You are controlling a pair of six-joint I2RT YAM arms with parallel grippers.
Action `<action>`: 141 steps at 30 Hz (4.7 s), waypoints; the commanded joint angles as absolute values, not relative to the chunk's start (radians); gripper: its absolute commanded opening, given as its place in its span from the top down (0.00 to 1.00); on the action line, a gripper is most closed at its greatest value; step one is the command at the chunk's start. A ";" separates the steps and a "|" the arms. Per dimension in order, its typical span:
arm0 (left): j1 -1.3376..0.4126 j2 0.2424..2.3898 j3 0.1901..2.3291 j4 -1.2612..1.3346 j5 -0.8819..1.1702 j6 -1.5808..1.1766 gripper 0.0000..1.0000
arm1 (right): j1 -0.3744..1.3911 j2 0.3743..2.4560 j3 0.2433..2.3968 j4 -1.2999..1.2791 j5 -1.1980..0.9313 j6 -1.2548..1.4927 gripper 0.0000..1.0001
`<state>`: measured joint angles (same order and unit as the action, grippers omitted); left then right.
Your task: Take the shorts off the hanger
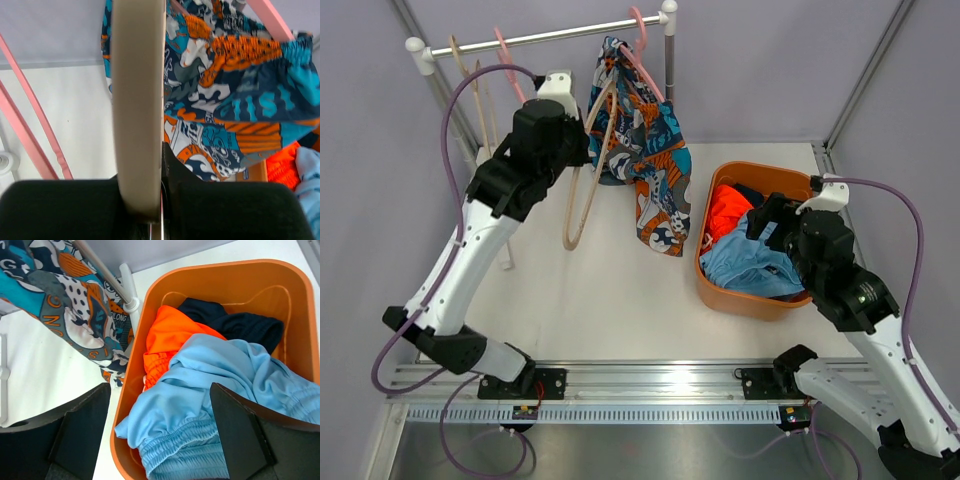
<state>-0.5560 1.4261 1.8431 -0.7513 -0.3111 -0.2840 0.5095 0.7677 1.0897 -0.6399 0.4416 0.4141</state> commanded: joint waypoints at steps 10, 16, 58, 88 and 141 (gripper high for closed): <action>-0.453 1.735 2.284 -0.782 -0.377 -0.235 1.00 | 0.506 0.788 1.158 -0.571 0.328 0.374 0.10; -0.382 1.773 2.316 -0.701 -0.345 -0.212 1.00 | 0.506 0.793 1.160 -0.568 0.314 0.370 0.10; -0.261 1.913 2.309 -0.437 -0.284 -0.156 0.83 | 0.506 0.828 1.166 -0.581 0.255 0.367 0.10; -0.420 1.626 2.144 -0.331 -0.311 -0.026 0.36 | 0.508 0.824 1.150 -0.591 0.233 0.373 0.10; -0.632 2.034 2.301 0.008 -0.690 0.014 0.99 | 0.506 0.758 1.132 -0.695 0.264 0.374 0.09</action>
<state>-0.6411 2.1132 2.3077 -0.0147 -0.6792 -0.0135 0.5095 0.7559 1.1259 -0.7090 0.2695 0.3809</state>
